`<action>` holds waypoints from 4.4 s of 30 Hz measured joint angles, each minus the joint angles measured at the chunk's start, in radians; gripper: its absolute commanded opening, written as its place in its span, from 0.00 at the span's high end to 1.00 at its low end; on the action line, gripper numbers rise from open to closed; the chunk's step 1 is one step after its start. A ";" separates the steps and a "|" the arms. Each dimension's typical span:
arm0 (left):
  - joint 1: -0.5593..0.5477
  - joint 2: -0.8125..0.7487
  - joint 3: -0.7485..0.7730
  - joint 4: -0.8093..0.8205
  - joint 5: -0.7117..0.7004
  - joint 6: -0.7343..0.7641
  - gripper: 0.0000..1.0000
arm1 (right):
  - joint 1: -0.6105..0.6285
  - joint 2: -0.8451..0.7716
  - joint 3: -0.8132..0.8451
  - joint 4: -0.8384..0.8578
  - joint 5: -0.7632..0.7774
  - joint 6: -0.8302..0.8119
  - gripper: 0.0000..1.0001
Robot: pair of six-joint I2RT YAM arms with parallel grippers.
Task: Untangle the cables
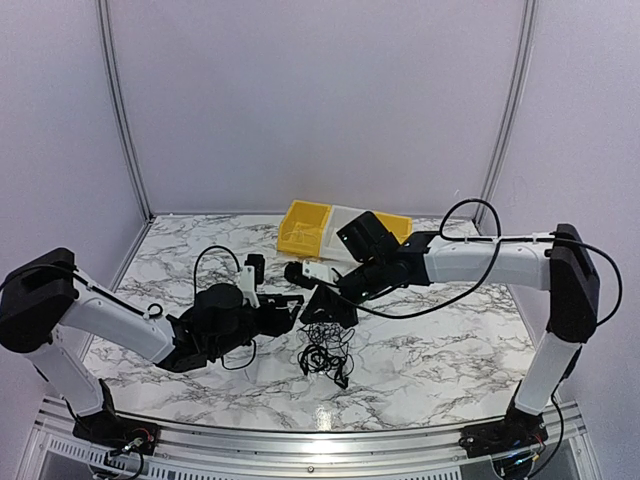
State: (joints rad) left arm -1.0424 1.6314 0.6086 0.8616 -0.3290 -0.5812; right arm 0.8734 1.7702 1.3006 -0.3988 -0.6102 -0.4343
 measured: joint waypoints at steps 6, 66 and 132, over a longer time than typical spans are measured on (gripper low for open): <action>0.000 -0.080 -0.047 0.000 -0.004 0.006 0.22 | -0.063 0.000 -0.003 0.039 0.035 0.047 1.00; -0.026 0.508 0.473 0.060 0.098 0.231 0.32 | -0.249 -0.138 0.994 -0.177 -0.079 0.063 1.00; -0.039 -0.201 -0.229 0.075 -0.108 0.126 0.26 | -0.470 0.133 0.641 0.100 0.275 0.037 1.00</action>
State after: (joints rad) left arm -1.0809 1.4300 0.3798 0.9363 -0.4374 -0.4549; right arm 0.4038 1.9034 1.9419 -0.2993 -0.3347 -0.3973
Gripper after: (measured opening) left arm 0.735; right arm 0.007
